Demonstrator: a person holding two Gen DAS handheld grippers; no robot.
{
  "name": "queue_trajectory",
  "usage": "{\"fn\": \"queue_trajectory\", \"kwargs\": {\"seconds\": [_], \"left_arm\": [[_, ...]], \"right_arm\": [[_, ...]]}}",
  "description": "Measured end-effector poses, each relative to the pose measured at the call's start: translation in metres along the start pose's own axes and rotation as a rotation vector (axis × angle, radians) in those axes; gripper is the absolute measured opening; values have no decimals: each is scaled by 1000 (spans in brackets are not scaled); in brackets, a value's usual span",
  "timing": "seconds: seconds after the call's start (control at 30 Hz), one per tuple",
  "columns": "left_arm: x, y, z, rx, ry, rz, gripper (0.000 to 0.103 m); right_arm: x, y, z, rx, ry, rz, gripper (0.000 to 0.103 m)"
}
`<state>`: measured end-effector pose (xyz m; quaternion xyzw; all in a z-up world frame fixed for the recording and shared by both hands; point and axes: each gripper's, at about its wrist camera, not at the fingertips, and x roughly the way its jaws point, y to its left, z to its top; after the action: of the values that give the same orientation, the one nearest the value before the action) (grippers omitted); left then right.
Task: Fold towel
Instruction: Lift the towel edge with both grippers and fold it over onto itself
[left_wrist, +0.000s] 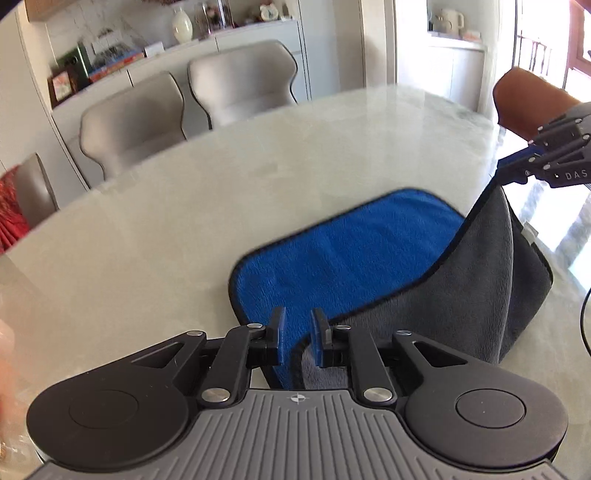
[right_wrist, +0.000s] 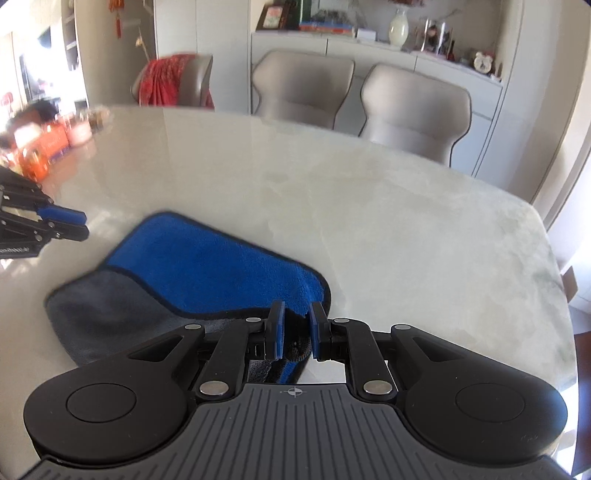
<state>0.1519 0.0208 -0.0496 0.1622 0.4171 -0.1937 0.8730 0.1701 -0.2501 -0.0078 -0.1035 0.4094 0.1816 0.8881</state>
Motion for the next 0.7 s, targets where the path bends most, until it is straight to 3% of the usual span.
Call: {"fn": "queue_trajectory", "kwargs": {"seconds": [0.07,0.27,0.4,0.5,0.6,0.7], "left_arm": [[9,4,-6,-12,40,-21,16],[30,12,-14,-37,99,-49,36],[38,16,-15,-59,113,-76,37],[44,17,-13,-57,128,-85,34],[47,14,-13,-44,144,-88,15],[48,11,-15,-34,153,-86,8]], "right_arm": [[9,1,-3,-3,25,13,14],[22,5,-10,-5,64,32,14],[22,4,-10,8,72,41,15],[22,3,-9,14,77,42,15],[21,1,-9,21,80,39,15],[21,0,-10,32,80,35,15]]}}
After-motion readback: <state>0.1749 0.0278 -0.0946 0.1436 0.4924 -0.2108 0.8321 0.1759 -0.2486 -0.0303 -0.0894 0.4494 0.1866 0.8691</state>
